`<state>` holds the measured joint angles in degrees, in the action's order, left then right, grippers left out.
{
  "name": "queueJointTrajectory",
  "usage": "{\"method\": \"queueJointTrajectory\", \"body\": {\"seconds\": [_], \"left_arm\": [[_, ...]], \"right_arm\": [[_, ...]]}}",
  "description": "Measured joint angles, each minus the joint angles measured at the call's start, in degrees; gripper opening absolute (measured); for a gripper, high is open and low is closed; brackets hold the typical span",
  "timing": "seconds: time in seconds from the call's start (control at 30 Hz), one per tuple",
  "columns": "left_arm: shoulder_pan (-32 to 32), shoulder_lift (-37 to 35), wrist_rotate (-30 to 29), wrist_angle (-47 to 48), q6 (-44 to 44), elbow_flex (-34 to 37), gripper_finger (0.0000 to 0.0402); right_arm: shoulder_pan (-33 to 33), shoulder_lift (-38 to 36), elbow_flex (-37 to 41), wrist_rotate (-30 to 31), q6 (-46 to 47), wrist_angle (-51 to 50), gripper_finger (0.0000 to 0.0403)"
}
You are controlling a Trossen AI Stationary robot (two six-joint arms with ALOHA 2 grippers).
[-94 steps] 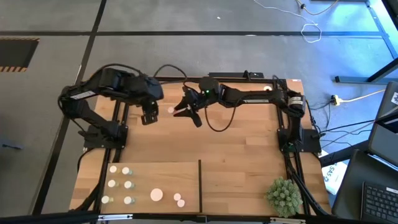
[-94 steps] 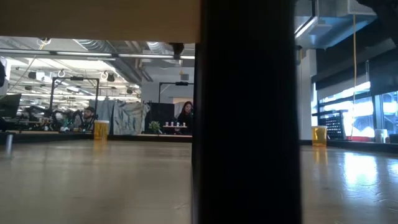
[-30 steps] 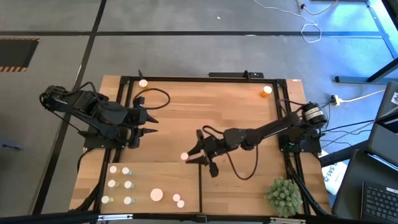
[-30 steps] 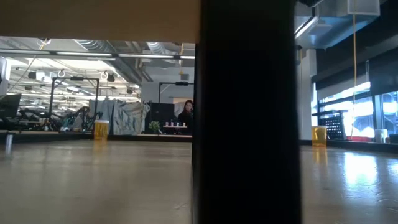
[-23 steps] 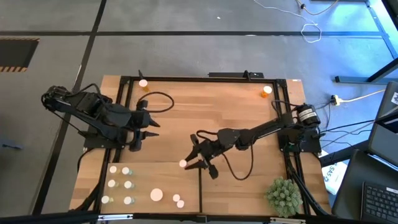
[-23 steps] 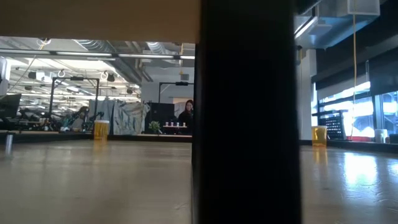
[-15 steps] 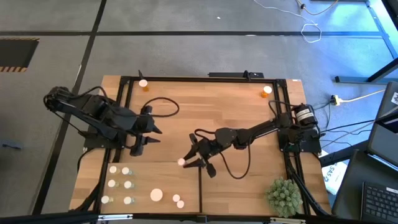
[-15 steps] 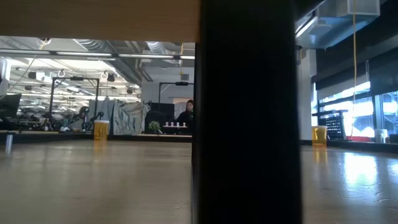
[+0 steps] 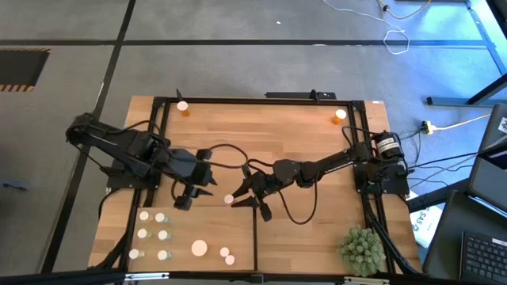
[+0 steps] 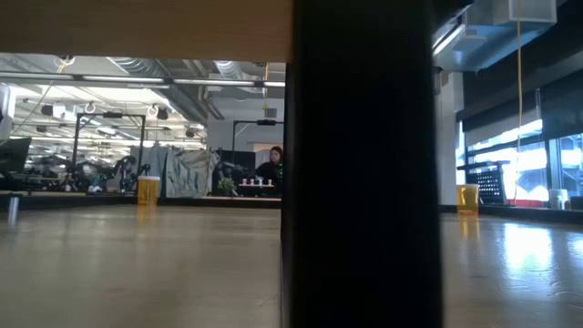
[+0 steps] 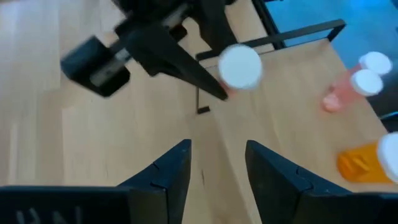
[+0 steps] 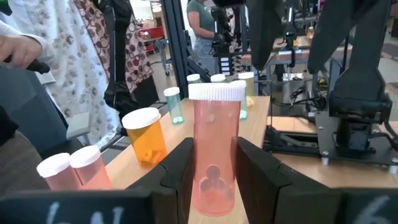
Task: Pick and place medicine bottles onto shelf by color
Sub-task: Put the pink pill bottle on the shelf aligned with the other pink pill bottle
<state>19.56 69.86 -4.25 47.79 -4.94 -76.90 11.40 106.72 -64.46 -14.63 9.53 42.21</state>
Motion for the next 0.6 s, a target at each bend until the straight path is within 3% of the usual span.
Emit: {"method": "queueJointTrajectory", "body": {"seconds": [0.17,0.47,0.6], "left_arm": [[-1.43,1.79,0.79,0.43,0.86,-3.69,0.0145],[-1.58,12.41,1.0,15.54,0.68,-18.21,0.0143],[-1.61,16.82,4.05,17.98,0.64,-23.21,0.0143]], "right_arm": [[0.02,0.0,0.01,-0.01,0.69,-0.44,0.0107],[0.02,0.0,0.01,-0.79,0.58,-0.52,0.0107],[0.02,0.0,0.01,-0.94,-0.43,-0.52,0.0107]]}}
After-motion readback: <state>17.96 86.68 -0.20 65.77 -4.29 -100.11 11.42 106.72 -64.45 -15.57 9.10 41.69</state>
